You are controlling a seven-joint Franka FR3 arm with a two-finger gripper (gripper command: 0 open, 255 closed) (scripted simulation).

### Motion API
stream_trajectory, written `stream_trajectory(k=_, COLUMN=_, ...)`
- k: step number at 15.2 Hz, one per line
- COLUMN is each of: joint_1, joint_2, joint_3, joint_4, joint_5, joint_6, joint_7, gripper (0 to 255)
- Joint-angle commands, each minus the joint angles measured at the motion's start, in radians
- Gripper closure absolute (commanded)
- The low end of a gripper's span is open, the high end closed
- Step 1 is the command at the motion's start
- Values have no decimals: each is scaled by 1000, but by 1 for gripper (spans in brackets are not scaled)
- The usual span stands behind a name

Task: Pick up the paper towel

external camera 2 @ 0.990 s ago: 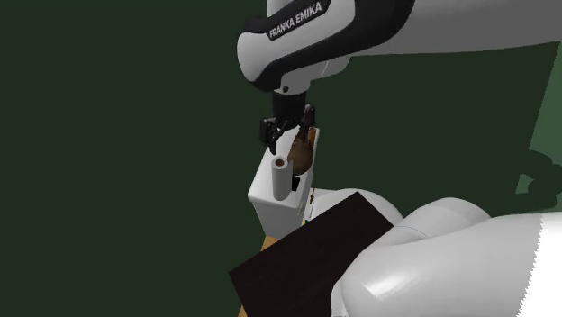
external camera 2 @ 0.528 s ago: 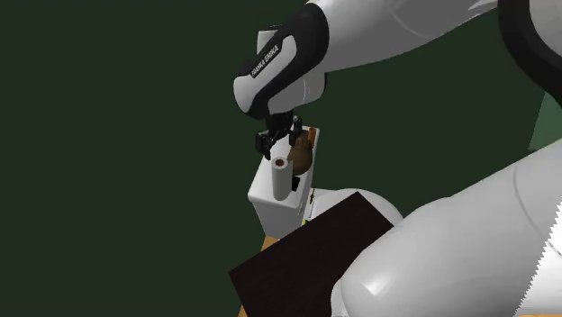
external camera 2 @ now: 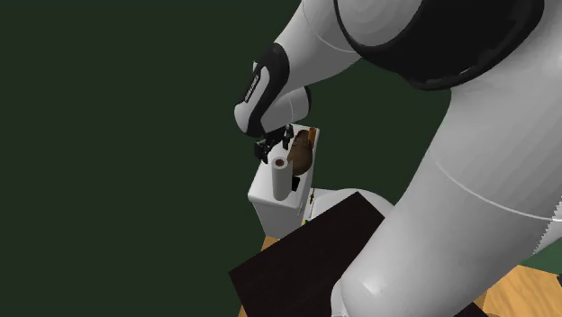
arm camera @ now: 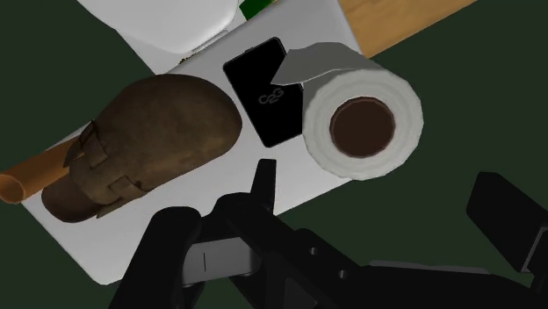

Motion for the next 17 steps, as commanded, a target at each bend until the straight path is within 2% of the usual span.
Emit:
stream_trajectory(k=1, joint_1=-2, joint_2=40, joint_3=-1, joint_4=14, joint_5=-1, joint_6=31, joint_7=-6, gripper=0)
stream_trajectory(k=7, joint_1=-4, joint_2=127, joint_3=2, joint_4=14, joint_5=6, joint_6=117, joint_7=-9, gripper=0)
stream_trajectory(k=9, joint_1=-4, joint_2=127, joint_3=2, joint_4=14, joint_5=6, joint_6=117, joint_7=-9, gripper=0)
stream_trajectory(k=10, joint_1=-5, joint_2=127, joint_3=2, joint_4=13, joint_5=6, joint_6=118, joint_7=-11, gripper=255)
stream_trajectory(k=17, joint_1=-5, joint_2=127, joint_3=2, joint_4=14, joint_5=6, joint_6=118, joint_7=-10, gripper=255)
